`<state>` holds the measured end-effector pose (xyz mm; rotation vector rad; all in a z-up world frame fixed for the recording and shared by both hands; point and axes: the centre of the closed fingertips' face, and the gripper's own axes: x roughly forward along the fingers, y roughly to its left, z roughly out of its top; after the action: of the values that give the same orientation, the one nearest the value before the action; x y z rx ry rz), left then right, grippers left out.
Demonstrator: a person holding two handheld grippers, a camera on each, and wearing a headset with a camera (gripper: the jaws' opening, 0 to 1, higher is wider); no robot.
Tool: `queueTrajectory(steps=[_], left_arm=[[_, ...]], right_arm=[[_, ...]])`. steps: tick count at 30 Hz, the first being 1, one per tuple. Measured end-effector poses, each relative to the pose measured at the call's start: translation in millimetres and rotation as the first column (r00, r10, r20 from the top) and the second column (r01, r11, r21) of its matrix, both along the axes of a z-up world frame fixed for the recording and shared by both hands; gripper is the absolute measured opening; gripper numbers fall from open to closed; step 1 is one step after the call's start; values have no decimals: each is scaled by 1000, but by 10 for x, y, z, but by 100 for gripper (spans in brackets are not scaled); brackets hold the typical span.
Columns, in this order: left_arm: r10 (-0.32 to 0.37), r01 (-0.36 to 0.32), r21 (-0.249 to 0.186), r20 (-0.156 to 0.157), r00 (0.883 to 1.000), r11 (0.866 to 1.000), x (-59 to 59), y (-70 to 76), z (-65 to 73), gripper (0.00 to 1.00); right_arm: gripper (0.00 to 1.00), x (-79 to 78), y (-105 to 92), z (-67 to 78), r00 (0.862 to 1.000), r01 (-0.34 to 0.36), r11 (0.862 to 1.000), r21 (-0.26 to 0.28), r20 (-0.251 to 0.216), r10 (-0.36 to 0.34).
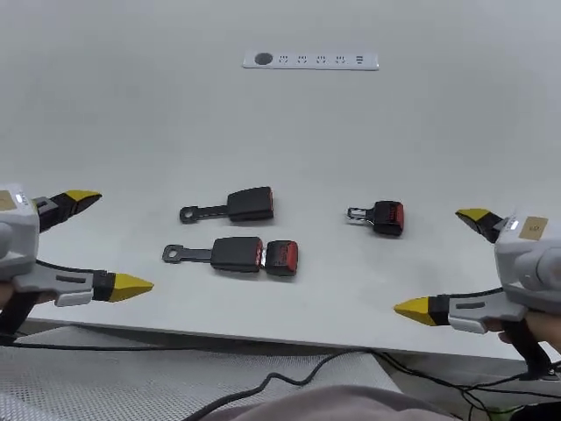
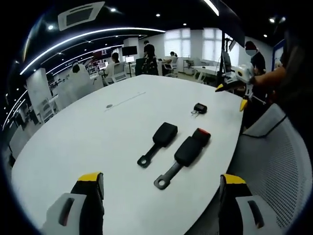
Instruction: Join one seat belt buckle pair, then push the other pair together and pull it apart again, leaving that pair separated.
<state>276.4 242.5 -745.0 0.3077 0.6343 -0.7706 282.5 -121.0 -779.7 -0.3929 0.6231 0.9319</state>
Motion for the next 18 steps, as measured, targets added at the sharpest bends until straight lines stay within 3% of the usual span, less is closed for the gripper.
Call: queueTrajectory(steps=[6, 18], left_arm=[[7, -7, 2, 5, 1000, 1000, -21, -56, 31, 100], [9, -9, 4, 9, 1000, 1000, -24, 23, 0, 100]], right_arm=[[100, 0, -1, -37, 1000, 12, 1000, 11, -9, -12], [100, -23, 36, -8, 1000, 18, 1000, 13, -4, -18]])
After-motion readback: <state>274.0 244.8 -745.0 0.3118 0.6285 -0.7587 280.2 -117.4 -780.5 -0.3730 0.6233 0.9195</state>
